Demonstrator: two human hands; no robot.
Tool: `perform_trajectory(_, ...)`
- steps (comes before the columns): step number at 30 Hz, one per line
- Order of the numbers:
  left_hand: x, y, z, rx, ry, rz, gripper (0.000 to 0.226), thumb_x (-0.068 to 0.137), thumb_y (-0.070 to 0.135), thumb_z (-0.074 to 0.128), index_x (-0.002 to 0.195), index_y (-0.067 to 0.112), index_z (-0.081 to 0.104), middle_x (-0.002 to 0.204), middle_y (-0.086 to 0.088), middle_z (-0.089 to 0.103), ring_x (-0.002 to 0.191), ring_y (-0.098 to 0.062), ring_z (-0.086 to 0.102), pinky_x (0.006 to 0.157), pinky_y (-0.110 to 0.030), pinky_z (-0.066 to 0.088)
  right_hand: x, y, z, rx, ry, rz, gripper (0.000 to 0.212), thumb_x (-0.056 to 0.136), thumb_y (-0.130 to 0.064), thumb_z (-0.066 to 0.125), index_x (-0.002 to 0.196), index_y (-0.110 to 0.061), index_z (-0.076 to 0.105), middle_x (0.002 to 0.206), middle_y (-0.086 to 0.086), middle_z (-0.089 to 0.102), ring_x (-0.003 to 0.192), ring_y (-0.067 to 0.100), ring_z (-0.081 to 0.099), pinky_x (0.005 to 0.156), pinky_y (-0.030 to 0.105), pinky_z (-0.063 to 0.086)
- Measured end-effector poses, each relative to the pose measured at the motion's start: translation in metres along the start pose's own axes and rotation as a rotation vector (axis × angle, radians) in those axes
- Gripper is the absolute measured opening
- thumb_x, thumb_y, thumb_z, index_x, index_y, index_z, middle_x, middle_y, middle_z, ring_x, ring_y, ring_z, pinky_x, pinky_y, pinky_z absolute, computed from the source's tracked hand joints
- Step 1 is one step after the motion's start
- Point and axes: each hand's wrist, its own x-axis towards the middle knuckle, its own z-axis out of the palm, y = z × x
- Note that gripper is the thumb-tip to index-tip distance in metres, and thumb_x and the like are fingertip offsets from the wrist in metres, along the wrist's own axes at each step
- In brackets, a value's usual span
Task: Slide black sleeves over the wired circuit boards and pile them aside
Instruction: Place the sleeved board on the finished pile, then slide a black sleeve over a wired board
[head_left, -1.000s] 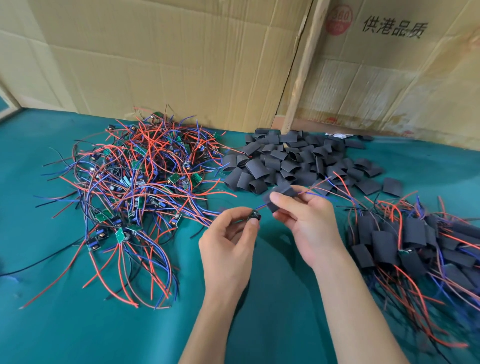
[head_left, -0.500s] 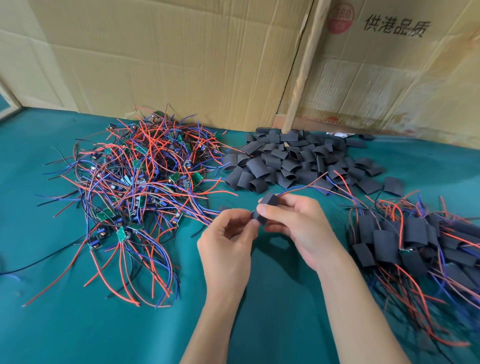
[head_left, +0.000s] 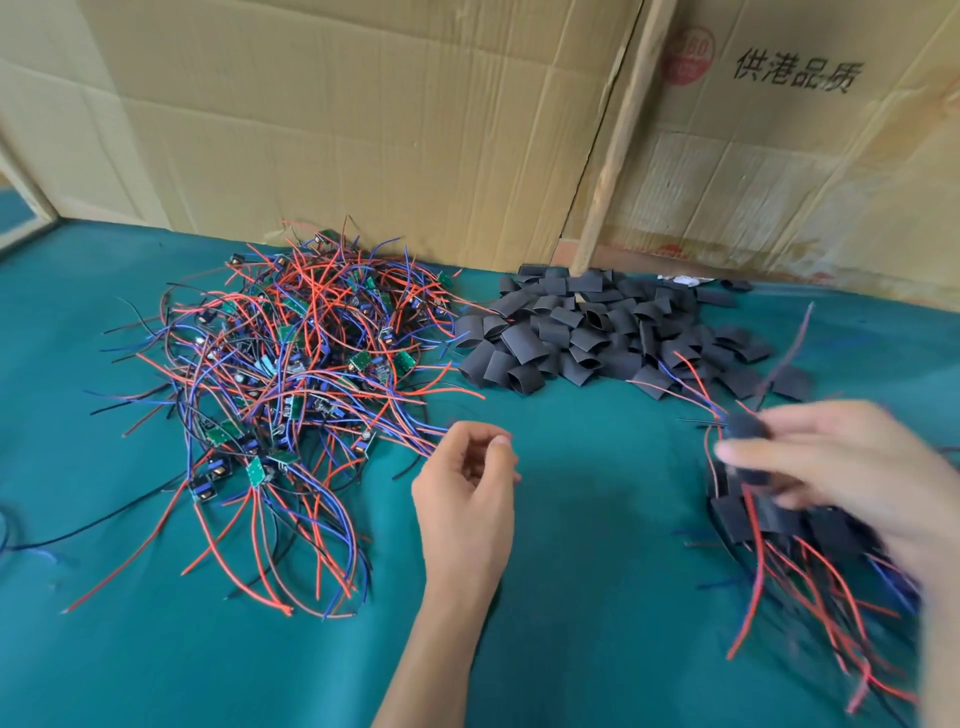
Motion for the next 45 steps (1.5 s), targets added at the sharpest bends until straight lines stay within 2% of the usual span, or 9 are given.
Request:
perform_trajectory(3, -0.001, 0.000, 0.003, 0.034, 0.119, 0.024, 0.022, 0.096, 0.013, 0.061, 0.077, 0.023, 0.059, 0.067, 0.009, 0.062, 0.061, -0.016, 0.057, 0.061, -0.031, 0.049, -0.006, 0.016, -0.039, -0.284, 0.262, 0.083, 0.101, 0.025, -0.090, 0.078, 0.098, -0.022, 0.068, 0.109, 0.004, 0.076, 0.108, 0.029, 0.069, 0.089, 0.046, 0.057)
perform_trajectory(5, -0.002, 0.003, 0.004, 0.048, 0.228, 0.044, 0.020, 0.097, 0.014, 0.061, 0.080, 0.021, 0.054, 0.069, 0.015, 0.058, 0.061, -0.005, 0.051, 0.059, -0.015, 0.040, -0.005, 0.003, -0.032, -0.291, 0.398, -0.044, 0.087, 0.041, -0.089, 0.063, 0.105, -0.031, 0.066, 0.109, -0.002, 0.074, 0.109, 0.031, 0.068, 0.098, 0.053, 0.053)
perform_trajectory(9, -0.001, 0.007, 0.001, 0.013, 0.407, 0.060, 0.017, 0.096, 0.029, 0.052, 0.082, 0.023, 0.046, 0.080, 0.004, 0.051, 0.070, -0.010, 0.047, 0.067, -0.023, 0.038, -0.005, -0.062, 0.070, -0.269, 0.108, -0.382, 0.031, 0.065, -0.056, 0.068, 0.093, -0.043, 0.071, 0.083, -0.026, 0.073, 0.075, -0.004, 0.068, 0.080, 0.031, 0.057)
perform_trajectory(13, 0.000, 0.008, -0.003, 0.008, 0.491, 0.120, 0.013, 0.094, 0.028, 0.050, 0.083, 0.027, 0.042, 0.087, -0.001, 0.049, 0.073, -0.004, 0.047, 0.071, -0.015, 0.037, 0.004, -0.077, 0.180, -0.357, -0.296, -0.503, 0.042, 0.085, -0.030, 0.078, 0.124, -0.022, 0.067, 0.117, 0.001, 0.065, 0.102, 0.020, 0.061, 0.092, 0.033, 0.048)
perform_trajectory(22, 0.002, 0.003, -0.003, 0.041, 0.487, 0.123, 0.014, 0.094, 0.028, 0.051, 0.083, 0.029, 0.044, 0.079, 0.009, 0.055, 0.072, -0.004, 0.053, 0.069, -0.014, 0.039, 0.016, -0.064, 0.200, -0.155, -0.104, -0.505, 0.019, 0.080, -0.038, 0.078, 0.078, -0.019, 0.075, 0.064, 0.000, 0.065, 0.061, 0.013, 0.054, 0.059, 0.028, 0.047)
perform_trajectory(33, -0.003, 0.002, -0.001, 0.043, 0.222, 0.107, 0.009, 0.089, 0.027, 0.058, 0.081, 0.023, 0.059, 0.070, 0.006, 0.066, 0.065, -0.017, 0.064, 0.064, -0.030, 0.051, 0.034, -0.047, 0.154, 0.623, -0.146, -0.265, 0.006, 0.086, -0.016, 0.079, 0.083, -0.012, 0.080, 0.068, 0.008, 0.057, 0.055, 0.012, 0.042, 0.046, 0.021, 0.033)
perform_trajectory(37, -0.005, 0.007, 0.000, 0.068, 0.070, 0.077, 0.015, 0.094, 0.040, 0.058, 0.093, 0.027, 0.066, 0.081, 0.010, 0.074, 0.077, -0.011, 0.073, 0.067, -0.039, 0.058, 0.029, -0.047, 0.158, 0.504, -0.248, -0.346, 0.006, 0.086, -0.017, 0.077, 0.089, -0.017, 0.083, 0.072, 0.005, 0.067, 0.062, 0.012, 0.054, 0.054, 0.022, 0.045)
perform_trajectory(40, -0.004, 0.005, -0.001, 0.152, 0.210, 0.127, 0.004, 0.096, 0.019, 0.063, 0.100, 0.020, 0.065, 0.090, 0.010, 0.070, 0.084, -0.004, 0.068, 0.075, -0.041, 0.055, 0.026, -0.053, 0.171, 0.453, -0.227, -0.338, 0.013, 0.085, -0.021, 0.070, 0.089, -0.020, 0.082, 0.071, -0.001, 0.071, 0.060, 0.011, 0.059, 0.053, 0.021, 0.046)
perform_trajectory(45, -0.002, 0.006, -0.003, 0.181, 0.435, 0.195, 0.036, 0.083, -0.010, 0.058, 0.109, 0.014, 0.056, 0.108, 0.004, 0.046, 0.103, -0.004, 0.048, 0.080, -0.028, 0.048, 0.024, -0.058, 0.183, 0.411, -0.100, -0.271, 0.030, 0.089, -0.005, 0.053, 0.070, -0.019, 0.072, 0.074, 0.002, 0.070, 0.071, 0.018, 0.068, 0.060, 0.030, 0.051)
